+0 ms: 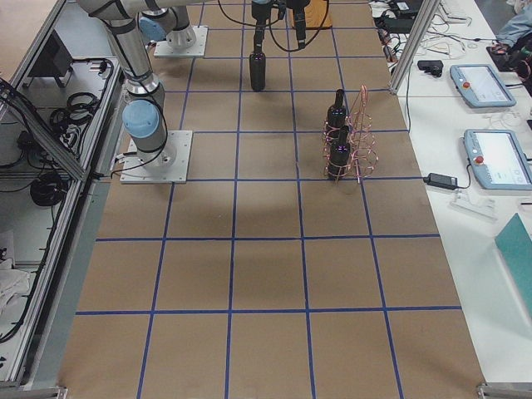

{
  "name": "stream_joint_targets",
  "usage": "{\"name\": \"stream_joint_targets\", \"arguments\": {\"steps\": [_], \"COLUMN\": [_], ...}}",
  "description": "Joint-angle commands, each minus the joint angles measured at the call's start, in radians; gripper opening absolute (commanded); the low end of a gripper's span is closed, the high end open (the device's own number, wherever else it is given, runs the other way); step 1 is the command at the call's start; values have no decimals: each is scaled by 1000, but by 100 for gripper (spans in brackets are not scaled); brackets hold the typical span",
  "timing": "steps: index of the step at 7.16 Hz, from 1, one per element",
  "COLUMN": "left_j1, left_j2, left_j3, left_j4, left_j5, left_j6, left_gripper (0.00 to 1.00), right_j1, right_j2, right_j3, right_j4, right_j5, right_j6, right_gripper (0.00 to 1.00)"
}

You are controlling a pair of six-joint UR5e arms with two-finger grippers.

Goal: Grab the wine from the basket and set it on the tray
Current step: 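Grasp the standing bottle neck with the left gripper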

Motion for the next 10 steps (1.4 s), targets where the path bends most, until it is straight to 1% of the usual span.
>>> {"name": "stream_joint_targets", "arguments": {"steps": [1, 2, 3, 5, 7, 9, 10], "left_j1": [1, 1, 1, 15, 58, 72, 148], "left_j2": [-1, 0, 0, 0, -1, -1, -6], "left_j3": [-1, 1, 1, 22, 71, 84, 126], "left_j4": [-12, -12, -15, -15, -55, -55, -65], "left_j5": [-11, -8, -8, -2, -8, -4, -10], "left_j6": [-5, -5, -5, 7, 78, 113, 201], "left_gripper": [48, 7, 0, 0, 0, 0, 0], "right_j1": [0, 0, 0, 2, 8, 8, 8], "right_j2": [-5, -6, -6, 3, -11, -6, -3], "right_j3": [-1, -1, -1, 1, 25, 65, 70], "right_j4": [-3, -5, -13, -31, -30, -31, -33], "right_j5": [6, 3, 3, 6, 12, 9, 3], "right_j6": [0, 0, 3, 17, -1, 0, 5], "right_gripper": [100, 100, 100, 100, 100, 100, 100]}}
